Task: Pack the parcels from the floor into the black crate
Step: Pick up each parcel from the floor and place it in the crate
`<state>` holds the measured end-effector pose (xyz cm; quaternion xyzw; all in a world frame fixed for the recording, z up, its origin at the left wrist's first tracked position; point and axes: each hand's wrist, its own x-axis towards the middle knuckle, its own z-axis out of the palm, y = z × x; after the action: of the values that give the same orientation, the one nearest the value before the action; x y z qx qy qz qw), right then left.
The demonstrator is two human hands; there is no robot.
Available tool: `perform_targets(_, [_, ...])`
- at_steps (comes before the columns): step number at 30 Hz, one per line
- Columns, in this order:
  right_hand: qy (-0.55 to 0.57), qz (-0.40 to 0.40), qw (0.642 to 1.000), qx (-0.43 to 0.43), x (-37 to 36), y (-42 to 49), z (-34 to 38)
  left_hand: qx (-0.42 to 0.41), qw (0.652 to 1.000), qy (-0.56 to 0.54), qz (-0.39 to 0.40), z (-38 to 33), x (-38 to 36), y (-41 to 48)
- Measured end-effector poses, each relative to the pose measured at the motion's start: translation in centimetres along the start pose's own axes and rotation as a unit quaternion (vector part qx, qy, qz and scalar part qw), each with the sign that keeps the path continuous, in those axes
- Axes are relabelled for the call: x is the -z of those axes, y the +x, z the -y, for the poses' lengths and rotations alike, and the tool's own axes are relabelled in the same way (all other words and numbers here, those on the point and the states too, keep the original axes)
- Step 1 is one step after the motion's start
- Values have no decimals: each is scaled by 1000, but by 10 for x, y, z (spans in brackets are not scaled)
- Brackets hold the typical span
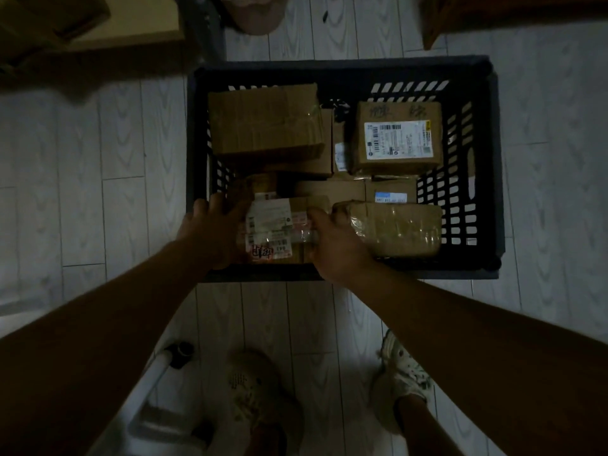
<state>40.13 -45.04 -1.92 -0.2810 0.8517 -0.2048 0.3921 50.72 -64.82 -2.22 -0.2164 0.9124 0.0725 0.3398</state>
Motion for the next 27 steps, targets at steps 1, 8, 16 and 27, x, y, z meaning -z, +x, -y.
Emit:
perform_targets(1, [2, 2, 1000, -5, -2, 0, 0, -5, 1000, 24, -20, 0, 0, 0])
perform_targets(8, [26, 44, 997, -52, -9, 4, -6, -49, 998, -18, -41, -6, -5, -2])
perform_targets(16, [12, 38, 998, -52, 14, -6, -4, -29, 998, -58, 1, -6, 10, -12])
perform_targets(27, [-49, 31, 997, -58, 191, -125, 54, 64, 985, -159, 26, -32, 146, -164])
